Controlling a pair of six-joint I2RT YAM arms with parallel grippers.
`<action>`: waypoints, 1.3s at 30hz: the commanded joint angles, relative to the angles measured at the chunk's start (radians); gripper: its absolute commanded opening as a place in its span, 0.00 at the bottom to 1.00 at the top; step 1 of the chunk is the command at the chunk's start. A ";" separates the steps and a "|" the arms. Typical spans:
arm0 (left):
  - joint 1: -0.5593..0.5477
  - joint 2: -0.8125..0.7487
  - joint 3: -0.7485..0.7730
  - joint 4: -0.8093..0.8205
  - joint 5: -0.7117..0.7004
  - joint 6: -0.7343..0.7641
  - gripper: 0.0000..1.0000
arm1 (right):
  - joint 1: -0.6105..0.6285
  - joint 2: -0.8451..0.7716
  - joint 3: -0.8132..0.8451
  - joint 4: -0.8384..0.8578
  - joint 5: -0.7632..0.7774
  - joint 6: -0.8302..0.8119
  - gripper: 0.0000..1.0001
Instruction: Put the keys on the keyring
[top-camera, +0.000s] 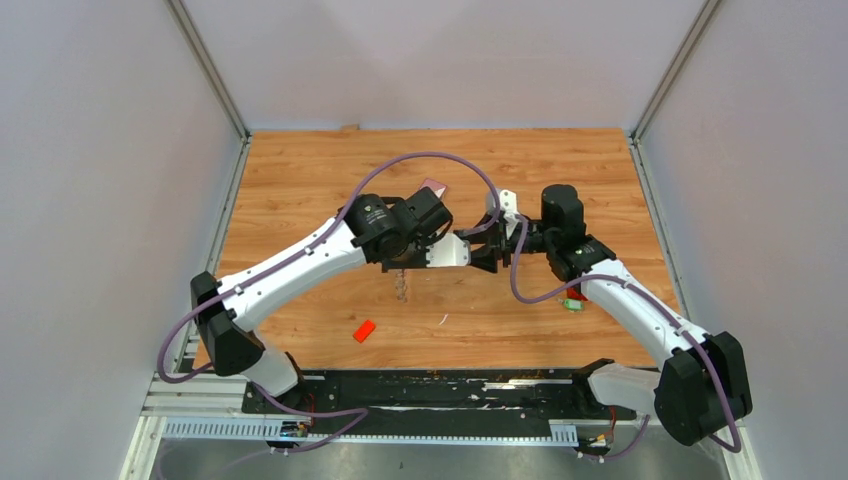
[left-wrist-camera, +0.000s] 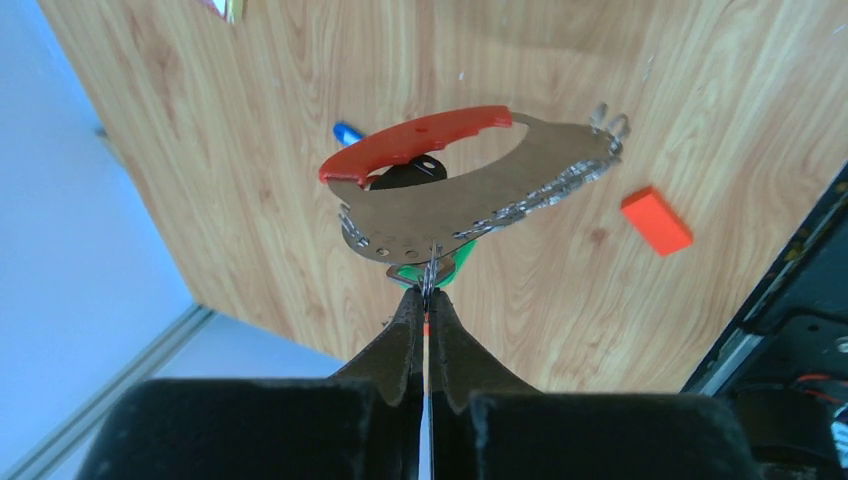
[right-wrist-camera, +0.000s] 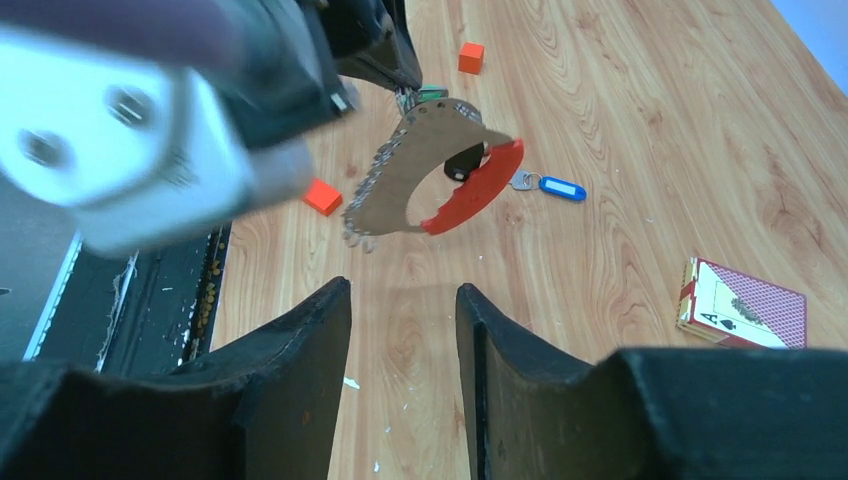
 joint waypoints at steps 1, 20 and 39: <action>0.018 -0.116 0.010 0.116 0.177 0.020 0.00 | -0.004 0.002 0.007 0.030 -0.025 -0.005 0.42; 0.039 -0.123 -0.015 0.245 0.465 -0.125 0.00 | 0.060 -0.045 0.034 0.169 -0.114 0.157 0.34; 0.039 -0.108 -0.013 0.241 0.505 -0.137 0.00 | 0.121 0.027 0.073 0.141 -0.041 0.130 0.24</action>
